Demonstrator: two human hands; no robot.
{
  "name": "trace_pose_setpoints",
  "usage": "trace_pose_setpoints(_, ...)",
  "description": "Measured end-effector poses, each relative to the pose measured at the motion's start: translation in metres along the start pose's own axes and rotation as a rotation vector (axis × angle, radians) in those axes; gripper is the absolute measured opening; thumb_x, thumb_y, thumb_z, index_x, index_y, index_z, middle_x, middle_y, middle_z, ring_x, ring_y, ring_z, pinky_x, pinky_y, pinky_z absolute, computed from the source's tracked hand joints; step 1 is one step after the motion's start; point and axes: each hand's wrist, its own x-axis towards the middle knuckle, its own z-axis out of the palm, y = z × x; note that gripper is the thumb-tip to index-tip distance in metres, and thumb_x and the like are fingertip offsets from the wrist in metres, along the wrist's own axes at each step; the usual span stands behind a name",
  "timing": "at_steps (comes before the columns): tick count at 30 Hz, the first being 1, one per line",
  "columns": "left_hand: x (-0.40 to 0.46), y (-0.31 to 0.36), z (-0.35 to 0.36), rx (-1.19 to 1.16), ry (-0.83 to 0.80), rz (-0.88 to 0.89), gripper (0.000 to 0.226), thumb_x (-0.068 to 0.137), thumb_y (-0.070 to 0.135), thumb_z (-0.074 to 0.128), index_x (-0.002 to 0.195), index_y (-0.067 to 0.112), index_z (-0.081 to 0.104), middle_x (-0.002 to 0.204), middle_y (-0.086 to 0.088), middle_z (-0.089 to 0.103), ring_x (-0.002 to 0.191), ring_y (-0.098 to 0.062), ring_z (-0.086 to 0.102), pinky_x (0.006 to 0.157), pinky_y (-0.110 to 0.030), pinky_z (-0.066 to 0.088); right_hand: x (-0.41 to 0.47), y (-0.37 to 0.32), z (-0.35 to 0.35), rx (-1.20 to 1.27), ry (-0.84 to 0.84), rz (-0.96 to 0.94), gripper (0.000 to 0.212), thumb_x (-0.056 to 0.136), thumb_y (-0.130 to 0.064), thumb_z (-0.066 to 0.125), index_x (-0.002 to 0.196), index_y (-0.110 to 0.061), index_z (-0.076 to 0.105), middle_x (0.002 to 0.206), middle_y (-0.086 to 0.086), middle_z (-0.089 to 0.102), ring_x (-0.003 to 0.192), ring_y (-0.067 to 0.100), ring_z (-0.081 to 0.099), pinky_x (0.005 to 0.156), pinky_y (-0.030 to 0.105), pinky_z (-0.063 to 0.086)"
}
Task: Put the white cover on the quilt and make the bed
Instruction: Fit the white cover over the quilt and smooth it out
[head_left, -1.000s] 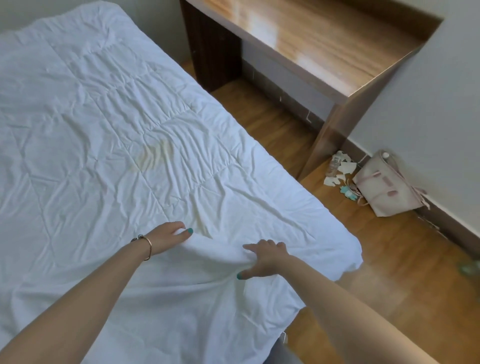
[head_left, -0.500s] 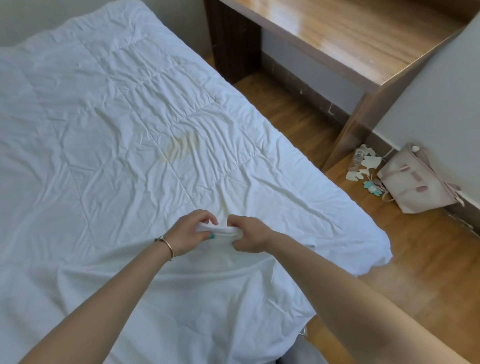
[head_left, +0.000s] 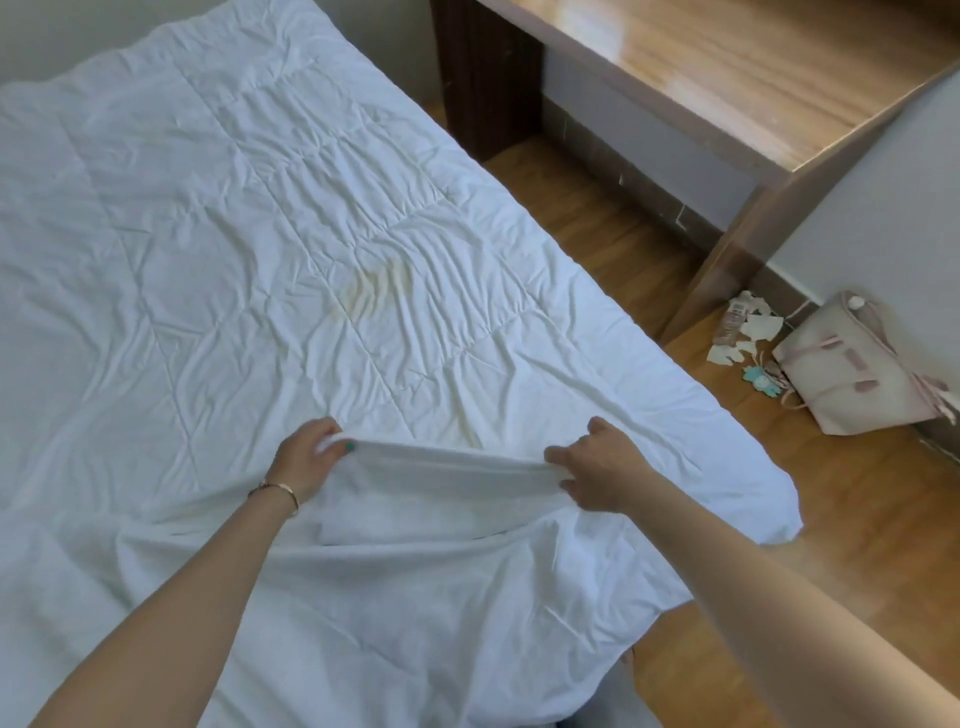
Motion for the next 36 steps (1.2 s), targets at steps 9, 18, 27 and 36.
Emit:
trace_pose_setpoints(9, 0.111, 0.162, 0.037, 0.11, 0.025, 0.328, 0.02, 0.088, 0.018, 0.069, 0.084, 0.001, 0.06, 0.082, -0.014, 0.052, 0.079, -0.029, 0.052, 0.064, -0.031, 0.027, -0.08, 0.07, 0.02, 0.148, 0.078, 0.125, 0.021, 0.088, -0.043, 0.055, 0.097, -0.025, 0.056, 0.096, -0.001, 0.07, 0.105, 0.015, 0.064, 0.117, 0.052, 0.007)
trace_pose_setpoints(18, 0.161, 0.361, 0.136, 0.141, -0.045, 0.636, 0.013, 0.09, 0.016, 0.065, 0.088, 0.005, 0.062, 0.087, -0.011, 0.05, 0.084, -0.032, 0.051, 0.072, -0.033, 0.035, -0.179, 0.153, 0.05, 1.008, 0.302, 1.183, 0.017, 0.088, -0.042, 0.064, 0.074, -0.032, 0.061, 0.076, -0.008, 0.063, 0.075, 0.015, 0.057, 0.054, 0.028, 0.036)
trace_pose_setpoints(27, 0.174, 0.344, 0.24, 0.283, -0.164, 0.57, 0.023, 0.094, 0.027, 0.062, 0.102, 0.007, 0.068, 0.103, -0.017, 0.06, 0.105, -0.038, 0.052, 0.086, -0.042, 0.039, -0.179, 0.173, 0.131, 1.416, 0.618, 1.42, 0.027, 0.084, -0.014, 0.073, 0.07, -0.012, 0.05, 0.063, -0.005, 0.046, 0.06, 0.013, 0.04, 0.047, 0.015, 0.03)
trace_pose_setpoints(36, 0.221, 0.422, 0.251, 0.38, 0.134, 0.73, 0.019, 0.096, 0.022, 0.055, 0.097, 0.01, 0.07, 0.1, -0.019, 0.059, 0.1, -0.041, 0.047, 0.078, -0.04, 0.031, -0.143, 0.207, 0.185, 1.542, 0.931, 1.469, 0.024, 0.084, -0.016, 0.073, 0.067, -0.022, 0.057, 0.059, -0.011, 0.05, 0.06, 0.01, 0.042, 0.054, 0.025, 0.033)
